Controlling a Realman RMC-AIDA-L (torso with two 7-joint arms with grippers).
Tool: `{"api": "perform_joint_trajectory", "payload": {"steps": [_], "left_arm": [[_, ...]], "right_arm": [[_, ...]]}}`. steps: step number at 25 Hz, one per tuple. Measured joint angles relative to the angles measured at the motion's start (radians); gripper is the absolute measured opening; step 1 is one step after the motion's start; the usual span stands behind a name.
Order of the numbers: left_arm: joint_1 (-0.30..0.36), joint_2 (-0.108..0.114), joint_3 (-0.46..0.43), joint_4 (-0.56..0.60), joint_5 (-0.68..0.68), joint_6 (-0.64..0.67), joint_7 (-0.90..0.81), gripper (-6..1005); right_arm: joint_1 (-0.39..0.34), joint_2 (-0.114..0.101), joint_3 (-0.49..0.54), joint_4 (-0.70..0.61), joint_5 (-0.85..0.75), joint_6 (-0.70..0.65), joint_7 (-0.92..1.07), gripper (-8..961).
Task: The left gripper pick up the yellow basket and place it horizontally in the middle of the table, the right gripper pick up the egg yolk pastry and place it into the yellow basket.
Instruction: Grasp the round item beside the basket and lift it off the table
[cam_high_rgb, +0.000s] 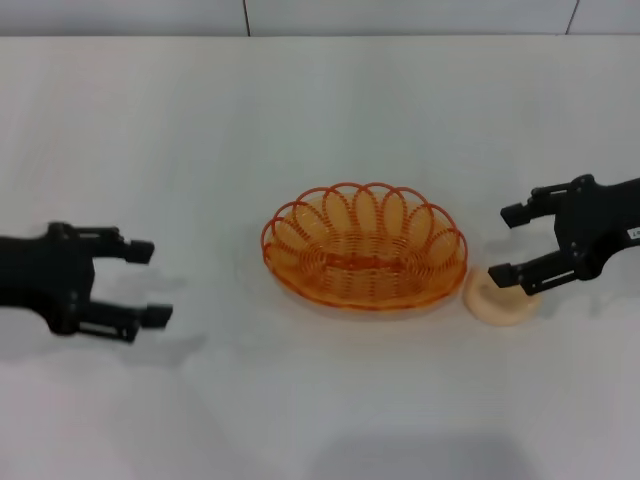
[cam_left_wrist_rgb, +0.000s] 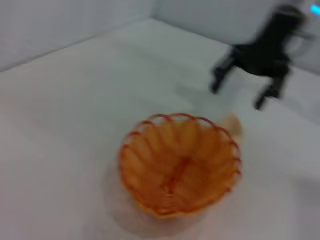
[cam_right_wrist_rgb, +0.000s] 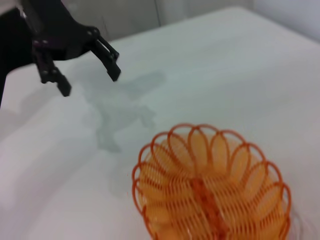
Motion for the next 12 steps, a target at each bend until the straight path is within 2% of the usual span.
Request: {"api": "perform_joint_trajectory", "payload": {"steps": [4, 12], "left_arm": [[0.016, -0.024, -0.002, -0.002, 0.002, 0.008, 0.166, 870], [0.038, -0.021, -0.010, -0.002, -0.027, 0.014, 0.206, 868]], "right_arm": [[0.016, 0.000, -0.011, 0.005, -0.033, 0.000, 0.010, 850], [0.008, 0.001, -0.013, 0.024, -0.068, 0.027, 0.009, 841]]}}
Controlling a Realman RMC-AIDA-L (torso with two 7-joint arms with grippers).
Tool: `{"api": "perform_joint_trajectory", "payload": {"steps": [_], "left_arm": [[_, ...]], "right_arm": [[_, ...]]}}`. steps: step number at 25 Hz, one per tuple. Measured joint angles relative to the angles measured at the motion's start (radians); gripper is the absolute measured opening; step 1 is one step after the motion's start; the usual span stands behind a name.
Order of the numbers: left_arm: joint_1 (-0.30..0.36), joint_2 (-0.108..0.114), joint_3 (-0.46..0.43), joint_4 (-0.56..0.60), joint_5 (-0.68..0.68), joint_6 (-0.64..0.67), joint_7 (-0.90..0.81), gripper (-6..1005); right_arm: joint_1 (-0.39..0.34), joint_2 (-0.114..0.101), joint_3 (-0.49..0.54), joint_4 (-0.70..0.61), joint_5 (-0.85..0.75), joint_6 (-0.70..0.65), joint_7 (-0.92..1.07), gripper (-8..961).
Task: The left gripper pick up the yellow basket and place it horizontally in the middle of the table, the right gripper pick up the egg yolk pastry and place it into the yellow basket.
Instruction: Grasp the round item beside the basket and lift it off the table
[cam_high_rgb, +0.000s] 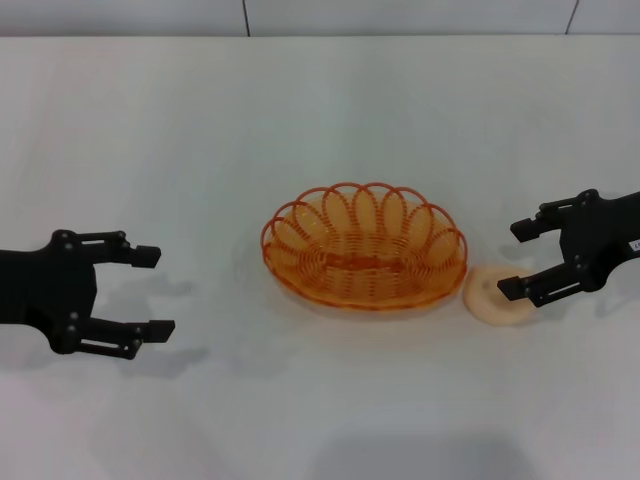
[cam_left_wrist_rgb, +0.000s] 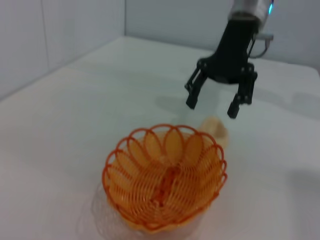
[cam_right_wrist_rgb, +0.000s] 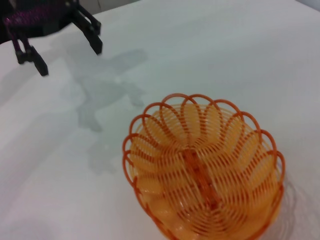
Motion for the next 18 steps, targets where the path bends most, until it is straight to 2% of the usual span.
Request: {"api": "perform_joint_trajectory", "payload": {"steps": [11, 18], "left_arm": [[0.010, -0.004, -0.005, 0.000, -0.032, 0.003, -0.010, 866], [0.014, -0.009, -0.026, 0.000, -0.044, 0.012, -0.012, 866]], "right_arm": [[-0.007, -0.001, 0.005, 0.045, -0.062, 0.030, -0.009, 842], [-0.009, 0.001, 0.004, 0.060, -0.056, 0.030, -0.016, 776]]}}
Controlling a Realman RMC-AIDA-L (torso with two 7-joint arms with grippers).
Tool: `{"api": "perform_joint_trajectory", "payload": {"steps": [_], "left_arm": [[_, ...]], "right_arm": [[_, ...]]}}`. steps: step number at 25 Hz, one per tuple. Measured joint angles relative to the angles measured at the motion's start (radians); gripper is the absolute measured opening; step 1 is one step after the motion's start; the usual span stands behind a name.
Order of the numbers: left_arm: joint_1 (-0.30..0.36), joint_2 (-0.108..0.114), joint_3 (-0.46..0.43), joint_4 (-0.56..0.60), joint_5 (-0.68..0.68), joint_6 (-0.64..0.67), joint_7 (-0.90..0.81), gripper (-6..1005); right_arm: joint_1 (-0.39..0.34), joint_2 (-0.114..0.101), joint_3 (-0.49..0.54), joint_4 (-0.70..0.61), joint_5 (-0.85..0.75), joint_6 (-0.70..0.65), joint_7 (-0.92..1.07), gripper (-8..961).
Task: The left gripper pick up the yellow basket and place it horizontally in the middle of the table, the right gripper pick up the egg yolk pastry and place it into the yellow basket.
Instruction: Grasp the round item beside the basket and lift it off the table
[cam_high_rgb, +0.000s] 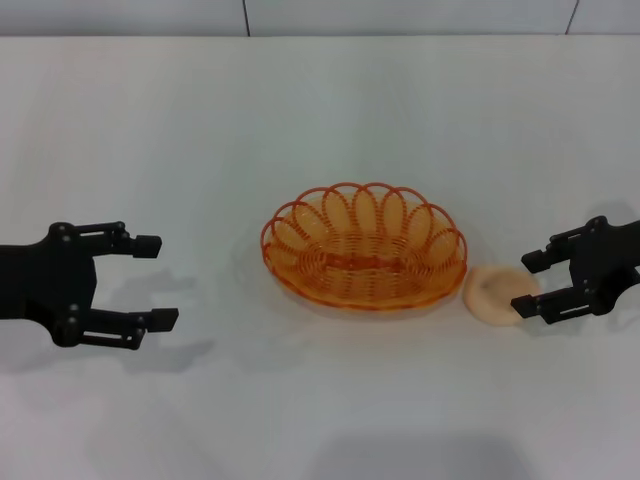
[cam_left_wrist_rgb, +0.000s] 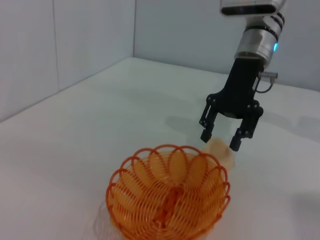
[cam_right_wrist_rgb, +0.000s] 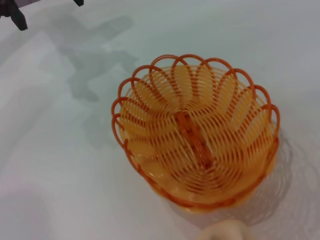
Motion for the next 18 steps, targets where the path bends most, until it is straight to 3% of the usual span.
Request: {"api": "perform_joint_trajectory", "payload": {"steps": [5, 15, 18], "left_arm": [[0.004, -0.001, 0.000, -0.001, -0.022, 0.000, 0.000, 866], [0.008, -0.009, 0.000, 0.000, -0.029, -0.001, -0.002, 866], [0.012, -0.009, 0.000, 0.000, -0.029, -0.003, -0.002, 866]], "right_arm": [[0.000, 0.001, 0.006, 0.021, 0.010, 0.009, 0.000, 729], [0.000, 0.002, 0.006, 0.039, 0.032, 0.017, 0.006, 280], [0.000, 0.002, 0.006, 0.040, 0.032, 0.018, 0.005, 94]]}}
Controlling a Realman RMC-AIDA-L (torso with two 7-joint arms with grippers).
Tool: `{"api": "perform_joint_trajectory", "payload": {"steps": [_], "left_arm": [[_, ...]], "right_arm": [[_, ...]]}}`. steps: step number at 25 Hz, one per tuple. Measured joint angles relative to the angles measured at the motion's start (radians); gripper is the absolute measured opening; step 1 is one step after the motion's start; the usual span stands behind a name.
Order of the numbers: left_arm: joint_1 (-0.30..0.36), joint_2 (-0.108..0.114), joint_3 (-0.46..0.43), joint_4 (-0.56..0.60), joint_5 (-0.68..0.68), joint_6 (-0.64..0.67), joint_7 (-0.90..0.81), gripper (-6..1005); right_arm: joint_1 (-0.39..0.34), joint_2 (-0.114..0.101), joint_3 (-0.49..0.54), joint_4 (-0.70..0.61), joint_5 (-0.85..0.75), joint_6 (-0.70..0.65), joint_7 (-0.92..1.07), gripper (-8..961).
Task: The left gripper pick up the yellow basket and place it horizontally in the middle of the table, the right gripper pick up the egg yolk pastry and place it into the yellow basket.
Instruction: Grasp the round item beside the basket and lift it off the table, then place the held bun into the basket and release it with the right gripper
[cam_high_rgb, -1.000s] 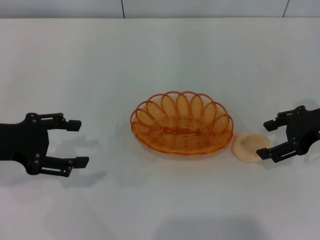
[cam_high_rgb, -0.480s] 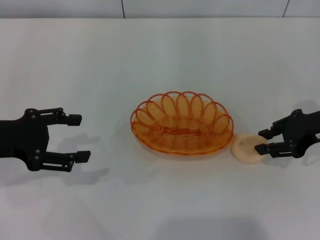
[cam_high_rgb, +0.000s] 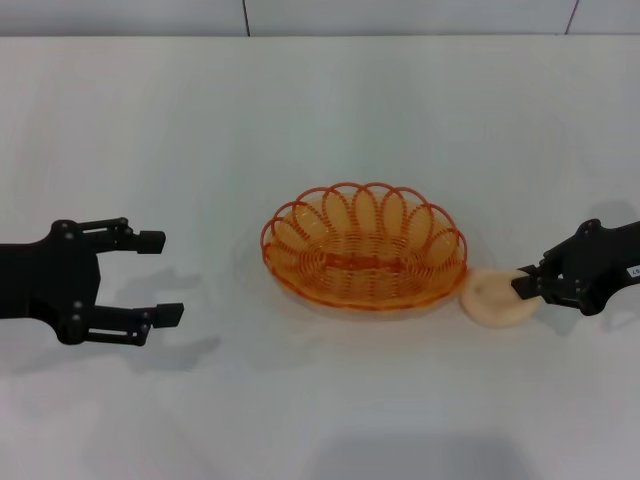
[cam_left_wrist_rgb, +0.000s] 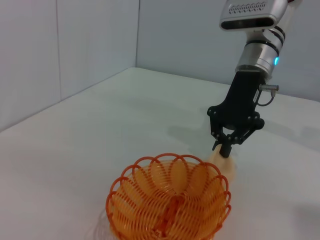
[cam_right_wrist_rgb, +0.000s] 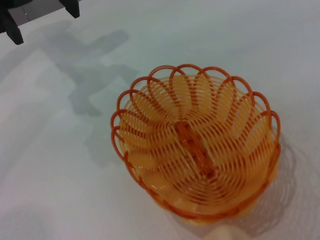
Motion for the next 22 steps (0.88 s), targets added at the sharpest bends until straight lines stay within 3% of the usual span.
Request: {"api": "perform_joint_trajectory", "payload": {"steps": [8, 10, 14, 17, 19, 22], "left_arm": [[0.012, -0.002, 0.000, 0.000, 0.003, 0.001, -0.001, 866], [0.015, -0.003, 0.000, 0.001, 0.004, 0.000, 0.002, 866], [0.016, -0.003, 0.000, 0.001, 0.003, -0.003, 0.006, 866], [0.016, -0.003, 0.000, 0.005, 0.002, -0.002, 0.006, 866], [0.016, -0.003, 0.000, 0.007, 0.002, 0.000, 0.006, 866], [0.016, -0.003, 0.000, 0.008, 0.002, -0.001, 0.006, 866]], "right_arm": [[0.012, -0.018, 0.052, -0.049, 0.012, -0.069, 0.001, 36], [0.040, -0.034, 0.137, -0.067, 0.016, -0.135, 0.008, 36], [0.096, -0.044, 0.269, -0.087, 0.052, -0.217, 0.036, 34], [0.117, -0.037, 0.278, -0.092, 0.126, -0.225, 0.063, 33], [0.124, -0.015, 0.255, -0.085, 0.176, -0.219, 0.060, 32], [0.127, 0.010, 0.137, -0.061, 0.224, -0.167, 0.047, 31]]}}
